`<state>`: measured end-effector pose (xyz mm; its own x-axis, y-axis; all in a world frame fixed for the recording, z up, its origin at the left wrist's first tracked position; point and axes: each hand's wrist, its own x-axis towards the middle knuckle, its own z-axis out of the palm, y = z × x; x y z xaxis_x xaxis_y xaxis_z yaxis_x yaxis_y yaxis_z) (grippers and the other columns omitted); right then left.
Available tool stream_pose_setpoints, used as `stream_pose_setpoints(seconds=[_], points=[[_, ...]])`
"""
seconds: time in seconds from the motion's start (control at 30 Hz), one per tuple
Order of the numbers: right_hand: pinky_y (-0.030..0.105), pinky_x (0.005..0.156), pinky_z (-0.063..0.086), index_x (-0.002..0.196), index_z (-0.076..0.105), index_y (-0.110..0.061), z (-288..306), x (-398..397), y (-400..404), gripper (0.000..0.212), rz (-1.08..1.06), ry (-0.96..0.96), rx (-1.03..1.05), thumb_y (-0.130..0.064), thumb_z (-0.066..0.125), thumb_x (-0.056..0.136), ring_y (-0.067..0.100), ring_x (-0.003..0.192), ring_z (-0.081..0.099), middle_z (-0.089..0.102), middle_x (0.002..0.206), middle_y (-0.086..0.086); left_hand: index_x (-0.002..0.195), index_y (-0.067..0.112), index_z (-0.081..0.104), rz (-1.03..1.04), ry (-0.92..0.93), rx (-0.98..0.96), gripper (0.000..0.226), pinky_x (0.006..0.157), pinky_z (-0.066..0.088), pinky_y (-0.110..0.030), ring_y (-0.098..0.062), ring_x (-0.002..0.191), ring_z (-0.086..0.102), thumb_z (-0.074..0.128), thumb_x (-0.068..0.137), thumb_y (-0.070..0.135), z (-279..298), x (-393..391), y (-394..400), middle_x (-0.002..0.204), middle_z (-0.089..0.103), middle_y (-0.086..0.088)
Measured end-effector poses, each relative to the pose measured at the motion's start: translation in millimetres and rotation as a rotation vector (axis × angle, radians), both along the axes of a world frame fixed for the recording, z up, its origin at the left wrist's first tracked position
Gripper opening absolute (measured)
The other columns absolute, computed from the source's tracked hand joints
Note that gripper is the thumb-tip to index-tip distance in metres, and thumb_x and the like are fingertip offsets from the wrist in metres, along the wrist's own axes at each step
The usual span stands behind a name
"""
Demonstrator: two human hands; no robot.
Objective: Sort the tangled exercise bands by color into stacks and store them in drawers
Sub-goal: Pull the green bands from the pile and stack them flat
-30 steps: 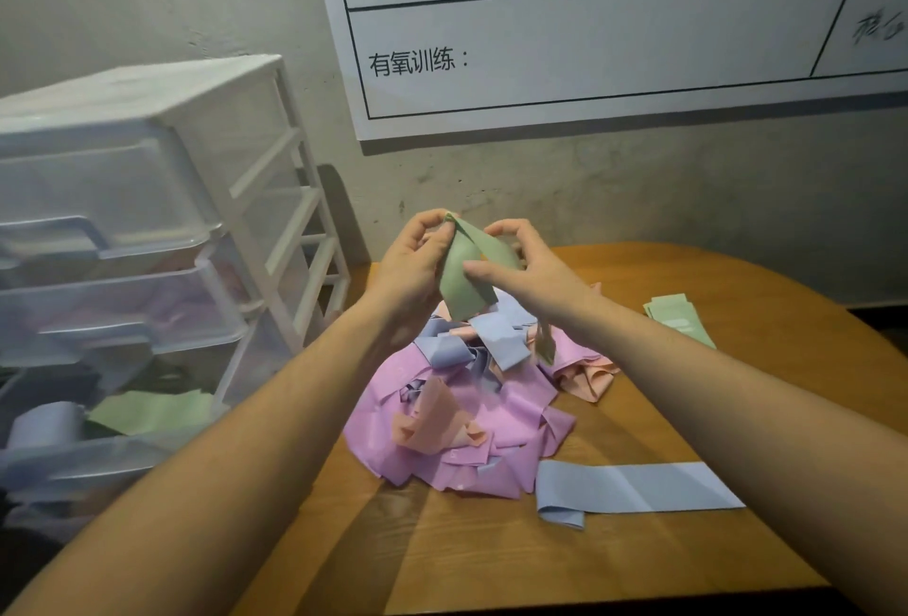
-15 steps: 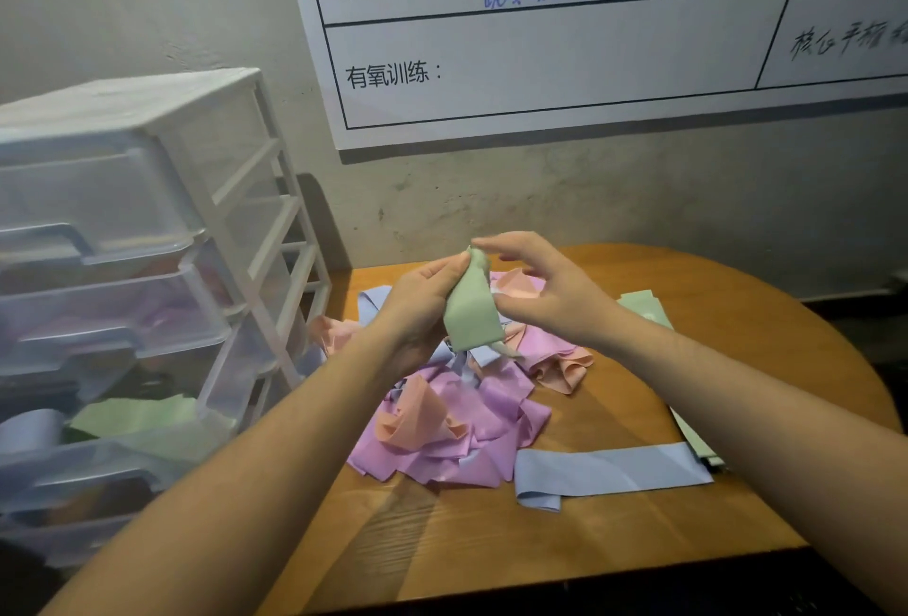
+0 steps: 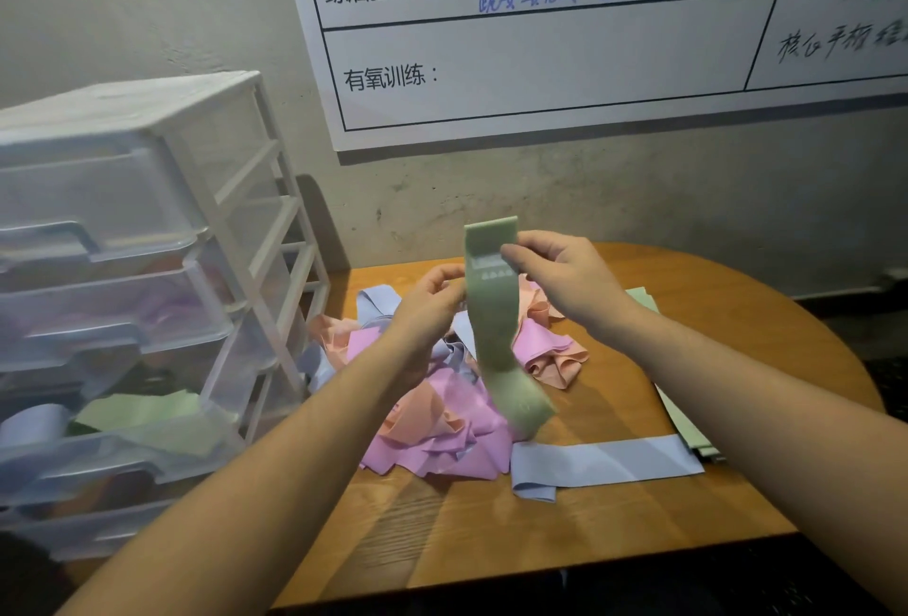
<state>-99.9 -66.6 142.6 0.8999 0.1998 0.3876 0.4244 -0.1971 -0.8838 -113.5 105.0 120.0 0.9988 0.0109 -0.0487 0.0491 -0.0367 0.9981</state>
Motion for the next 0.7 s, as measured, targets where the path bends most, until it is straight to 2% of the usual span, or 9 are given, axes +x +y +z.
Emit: stream_pose_setpoints(seconds=[0.03, 0.1, 0.17, 0.2, 0.27, 0.4, 0.47, 0.6, 0.7], points=[[0.009, 0.067, 0.046, 0.106, 0.074, -0.009, 1.1, 0.4, -0.4, 0.018, -0.002, 0.032, 0.026, -0.012, 0.056, 0.101, -0.007, 0.073, 0.061, 0.073, 0.09, -0.004, 0.114, 0.019, 0.067, 0.014, -0.044, 0.006, 0.026, 0.062, 0.045, -0.016, -0.007, 0.08, 0.064, 0.054, 0.102, 0.038, 3.6, -1.0, -0.6, 0.099, 0.071, 0.008], [0.012, 0.064, 0.047, 0.102, 0.074, -0.012, 2.2, 1.3, -1.5, 0.019, -0.001, 0.086, 0.046, -0.015, 0.056, 0.102, -0.004, 0.07, 0.061, 0.072, 0.085, -0.004, 0.115, 0.023, 0.068, -0.021, -0.103, -0.068, 0.04, 0.079, 0.052, -0.023, -0.007, 0.1, 0.068, 0.038, 0.106, 0.047, 10.2, -3.7, -3.1, 0.108, 0.074, 0.008], [0.02, 0.061, 0.047, 0.098, 0.075, -0.017, 2.6, 3.1, -2.8, 0.017, 0.005, 0.127, 0.104, -0.018, 0.058, 0.101, 0.004, 0.069, 0.062, 0.073, 0.08, -0.005, 0.12, 0.021, 0.063, -0.094, -0.146, -0.119, 0.036, 0.09, 0.056, -0.039, -0.021, 0.106, 0.07, 0.039, 0.106, 0.045, 14.2, -6.6, -7.9, 0.11, 0.074, 0.002], [0.022, 0.059, 0.046, 0.097, 0.075, -0.018, 2.7, 3.6, -3.2, 0.016, 0.002, 0.142, 0.151, -0.017, 0.059, 0.1, 0.007, 0.066, 0.061, 0.072, 0.078, -0.005, 0.121, 0.021, 0.061, -0.117, -0.189, -0.082, 0.029, 0.087, 0.057, -0.04, -0.021, 0.1, 0.072, 0.045, 0.106, 0.039, 15.4, -8.2, -10.4, 0.105, 0.075, 0.004], [0.023, 0.055, 0.043, 0.096, 0.074, -0.017, 3.6, 4.0, -4.3, 0.014, -0.011, 0.154, 0.222, -0.015, 0.061, 0.099, 0.009, 0.059, 0.057, 0.07, 0.075, -0.003, 0.114, 0.026, 0.062, -0.136, -0.282, 0.008, 0.015, 0.079, 0.057, -0.032, -0.009, 0.088, 0.07, 0.05, 0.105, 0.026, 15.8, -7.8, -15.9, 0.093, 0.073, 0.012], [0.02, 0.052, 0.042, 0.104, 0.073, -0.017, 3.2, 2.0, -12.5, 0.013, -0.039, 0.154, 0.216, -0.017, 0.061, 0.099, 0.009, 0.057, 0.051, 0.065, 0.08, 0.002, 0.102, 0.033, 0.062, -0.091, -0.322, 0.098, 0.02, 0.077, 0.051, -0.021, 0.006, 0.078, 0.061, 0.048, 0.106, 0.021, 19.2, -2.0, -29.1, 0.089, 0.068, 0.014], [0.021, 0.052, 0.043, 0.108, 0.07, -0.02, 1.5, 2.7, -18.6, 0.012, -0.066, 0.169, 0.234, -0.021, 0.061, 0.099, 0.009, 0.058, 0.051, 0.064, 0.08, 0.001, 0.103, 0.031, 0.064, -0.08, -0.31, 0.084, 0.018, 0.077, 0.049, -0.025, 0.002, 0.079, 0.061, 0.048, 0.106, 0.022, 22.5, 0.9, -36.5, 0.09, 0.07, 0.011], [0.029, 0.06, 0.048, 0.103, 0.063, -0.019, -5.1, 1.7, -36.5, 0.019, -0.087, 0.211, 0.214, -0.037, 0.061, 0.098, 0.011, 0.064, 0.059, 0.065, 0.082, -0.001, 0.115, 0.02, 0.062, -0.109, -0.244, -0.068, 0.016, 0.082, 0.053, -0.037, -0.026, 0.093, 0.069, 0.049, 0.106, 0.024, 27.9, 7.7, -52.5, 0.106, 0.073, -0.012], [0.03, 0.07, 0.053, 0.104, 0.06, -0.017, -16.4, -4.8, -49.7, 0.027, 0.013, 0.261, 0.129, -0.043, 0.057, 0.098, 0.01, 0.075, 0.066, 0.069, 0.081, -0.008, 0.113, 0.015, 0.059, -0.126, -0.194, -0.155, 0.015, 0.086, 0.052, -0.043, -0.024, 0.089, 0.064, 0.045, 0.107, 0.018, 30.0, 15.4, -68.6, 0.098, 0.068, -0.014]])
